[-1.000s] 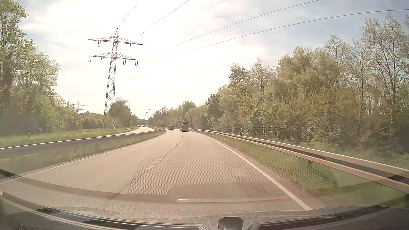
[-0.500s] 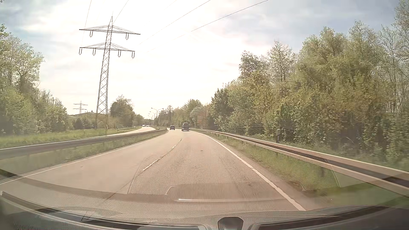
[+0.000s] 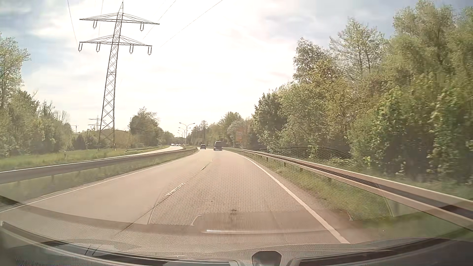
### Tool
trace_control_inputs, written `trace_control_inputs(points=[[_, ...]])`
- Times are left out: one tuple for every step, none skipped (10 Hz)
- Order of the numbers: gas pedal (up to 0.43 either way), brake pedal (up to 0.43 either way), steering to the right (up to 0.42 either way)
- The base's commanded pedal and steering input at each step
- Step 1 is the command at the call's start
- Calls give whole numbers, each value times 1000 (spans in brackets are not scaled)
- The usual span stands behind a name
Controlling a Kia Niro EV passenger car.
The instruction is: Follow the waypoints while adhering to traffic rules and regulations
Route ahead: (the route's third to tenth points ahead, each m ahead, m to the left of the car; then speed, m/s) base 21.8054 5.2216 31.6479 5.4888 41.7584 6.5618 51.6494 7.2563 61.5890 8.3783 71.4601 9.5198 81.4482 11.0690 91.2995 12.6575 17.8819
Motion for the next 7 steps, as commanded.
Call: trace_control_inputs(points=[[47, 0, -19], [47, 0, -18], [59, 0, -17], [59, 0, -15], [87, 0, -13], [110, 0, -12], [110, 0, -12]])
